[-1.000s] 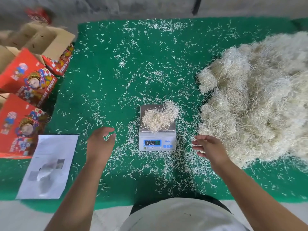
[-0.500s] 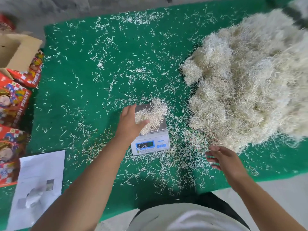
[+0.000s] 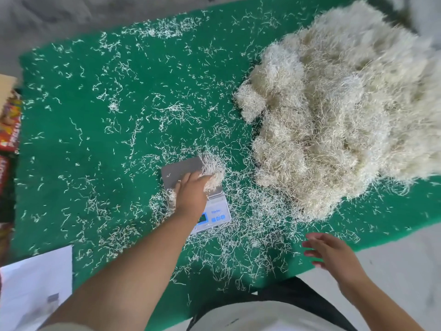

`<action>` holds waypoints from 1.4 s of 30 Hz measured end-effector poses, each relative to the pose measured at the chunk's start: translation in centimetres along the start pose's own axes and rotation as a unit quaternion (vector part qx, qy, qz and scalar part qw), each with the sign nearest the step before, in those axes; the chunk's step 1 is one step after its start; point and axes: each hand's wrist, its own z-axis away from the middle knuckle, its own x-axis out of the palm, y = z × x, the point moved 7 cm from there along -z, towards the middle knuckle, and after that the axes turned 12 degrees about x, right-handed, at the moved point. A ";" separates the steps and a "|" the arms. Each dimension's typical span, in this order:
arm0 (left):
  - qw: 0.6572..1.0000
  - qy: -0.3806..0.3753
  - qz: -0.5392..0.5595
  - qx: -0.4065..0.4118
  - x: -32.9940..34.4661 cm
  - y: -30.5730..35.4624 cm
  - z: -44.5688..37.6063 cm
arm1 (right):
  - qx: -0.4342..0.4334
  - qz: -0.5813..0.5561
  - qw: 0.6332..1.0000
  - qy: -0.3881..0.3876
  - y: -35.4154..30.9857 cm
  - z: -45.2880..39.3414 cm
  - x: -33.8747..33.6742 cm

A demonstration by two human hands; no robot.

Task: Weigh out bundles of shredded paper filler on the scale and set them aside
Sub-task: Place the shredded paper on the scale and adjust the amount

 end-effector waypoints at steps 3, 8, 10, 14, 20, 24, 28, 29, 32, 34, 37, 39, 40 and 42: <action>0.999 0.023 0.039 0.009 -0.2 0.4 1.6 | -0.021 0.022 0.999 -0.020 -2.6 0.2 0.8; 0.992 0.065 0.105 0.013 -3.1 2.6 4.6 | -0.073 0.059 0.993 -0.071 -7.9 0.7 3.9; 0.985 0.078 0.153 0.012 -4.6 3.9 5.6 | -0.109 0.082 0.986 -0.096 -10.1 1.7 5.8; 0.948 0.098 0.296 -0.062 -6.7 6.6 8.2 | -0.151 0.086 0.966 -0.190 -13.6 5.2 10.4; 0.896 0.187 0.377 -0.140 -8.6 9.7 9.8 | 0.001 -0.014 0.922 -0.387 -12.8 9.8 17.6; 0.939 0.141 0.297 -0.103 -7.5 12.8 10.6 | 0.094 -0.118 0.870 -0.470 -10.8 11.0 19.0; 0.993 0.024 0.117 0.009 -4.5 15.7 11.7 | 0.239 -0.211 0.836 -0.447 -7.7 8.2 17.5; 0.997 0.016 0.079 0.011 -4.1 15.7 11.8 | 0.275 -0.226 0.827 -0.434 -6.6 7.5 17.0; 0.999 0.011 0.042 -0.012 -3.5 15.5 11.6 | 0.296 -0.243 0.800 -0.462 -5.4 6.5 16.1; 0.999 0.021 0.034 -0.014 -3.5 16.0 10.9 | 0.289 -0.232 0.793 -0.482 -5.7 5.8 15.8; 0.993 0.076 0.048 -0.077 -4.7 16.5 9.8 | 0.232 -0.137 0.827 -0.493 -5.9 3.7 15.8; 0.976 0.091 0.104 -0.166 -4.9 15.2 9.6 | 0.176 -0.026 0.866 -0.467 -5.6 1.8 15.3; 0.966 0.092 0.136 -0.199 -4.8 14.5 9.6 | 0.124 0.048 0.898 -0.419 -5.6 0.3 14.5; 0.956 0.097 0.156 -0.229 -5.3 13.3 9.9 | -0.021 0.202 0.943 -0.263 -6.2 -3.3 12.3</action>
